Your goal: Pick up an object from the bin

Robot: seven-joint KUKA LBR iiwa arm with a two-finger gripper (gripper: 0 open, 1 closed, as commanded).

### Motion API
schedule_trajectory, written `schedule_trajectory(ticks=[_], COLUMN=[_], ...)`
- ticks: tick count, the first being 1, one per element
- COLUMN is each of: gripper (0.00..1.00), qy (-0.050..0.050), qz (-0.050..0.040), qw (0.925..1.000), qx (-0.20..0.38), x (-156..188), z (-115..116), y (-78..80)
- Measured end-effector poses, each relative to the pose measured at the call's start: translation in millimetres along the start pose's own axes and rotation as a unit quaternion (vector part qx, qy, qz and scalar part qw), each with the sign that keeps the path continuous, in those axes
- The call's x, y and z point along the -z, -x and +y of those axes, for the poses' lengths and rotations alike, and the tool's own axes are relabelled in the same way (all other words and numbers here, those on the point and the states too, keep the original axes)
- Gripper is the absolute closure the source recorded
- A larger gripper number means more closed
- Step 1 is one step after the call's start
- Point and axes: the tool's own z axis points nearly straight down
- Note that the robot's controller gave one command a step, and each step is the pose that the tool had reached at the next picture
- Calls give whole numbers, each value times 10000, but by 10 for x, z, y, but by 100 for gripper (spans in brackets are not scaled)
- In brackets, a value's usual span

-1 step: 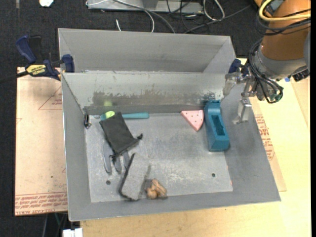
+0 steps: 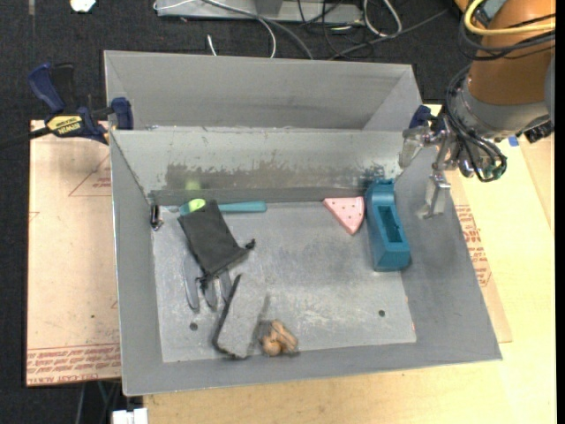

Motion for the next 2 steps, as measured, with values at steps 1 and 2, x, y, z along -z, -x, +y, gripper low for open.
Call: schedule_trajectory(ticks=[1, 2], gripper=[0, 0], qy=[-1, -11], qz=[-12, -33], qw=[9965, 9684], qx=[838, 2494], x=[-536, -708], z=[68, 87], y=[31, -24])
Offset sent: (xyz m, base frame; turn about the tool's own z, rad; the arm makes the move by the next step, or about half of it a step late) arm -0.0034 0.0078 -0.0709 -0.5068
